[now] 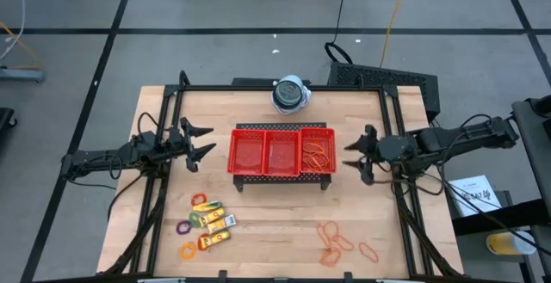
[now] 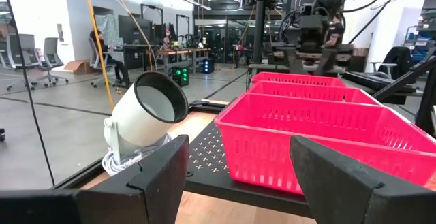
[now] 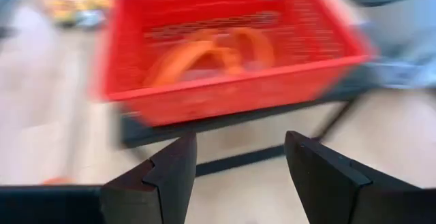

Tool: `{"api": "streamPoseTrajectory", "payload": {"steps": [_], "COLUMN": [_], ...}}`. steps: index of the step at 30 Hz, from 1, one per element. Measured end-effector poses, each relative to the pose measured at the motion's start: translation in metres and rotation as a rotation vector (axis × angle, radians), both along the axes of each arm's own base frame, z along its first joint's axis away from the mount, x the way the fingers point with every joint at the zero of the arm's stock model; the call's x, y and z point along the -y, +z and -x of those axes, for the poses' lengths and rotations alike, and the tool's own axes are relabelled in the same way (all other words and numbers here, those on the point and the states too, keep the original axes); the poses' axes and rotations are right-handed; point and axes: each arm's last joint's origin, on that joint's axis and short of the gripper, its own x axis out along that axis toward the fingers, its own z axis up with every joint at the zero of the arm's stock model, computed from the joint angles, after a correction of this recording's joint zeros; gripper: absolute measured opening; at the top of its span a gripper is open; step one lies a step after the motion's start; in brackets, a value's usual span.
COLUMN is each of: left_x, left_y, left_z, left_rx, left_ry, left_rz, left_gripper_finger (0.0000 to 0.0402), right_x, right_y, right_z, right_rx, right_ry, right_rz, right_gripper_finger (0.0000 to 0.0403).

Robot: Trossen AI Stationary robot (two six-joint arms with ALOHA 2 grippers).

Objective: Pick & Place Office Desk Supplies
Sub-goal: Put the orange rubber band into the right red bin

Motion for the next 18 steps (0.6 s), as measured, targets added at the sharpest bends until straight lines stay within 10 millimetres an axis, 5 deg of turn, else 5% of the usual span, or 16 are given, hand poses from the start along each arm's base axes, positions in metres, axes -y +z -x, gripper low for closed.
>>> {"api": "streamPoseTrajectory", "payload": {"steps": [10, 18], "left_x": [0.0, 0.0], "left_y": [0.0, 0.0], "left_z": [0.0, 0.0], "left_rx": [0.0, 0.0], "left_ry": [0.0, 0.0], "left_rz": [0.0, 0.0], "left_gripper_finger": [0.0267, 0.0267], "right_x": [-0.04, -0.096], "right_y": [0.023, 0.046], "right_z": [-0.006, -0.012], "right_rx": [0.24, 0.568], "right_ry": [0.389, 0.701], "right_rz": [-0.208, -0.211], "right_gripper_finger": [0.0212, 0.0212]}}
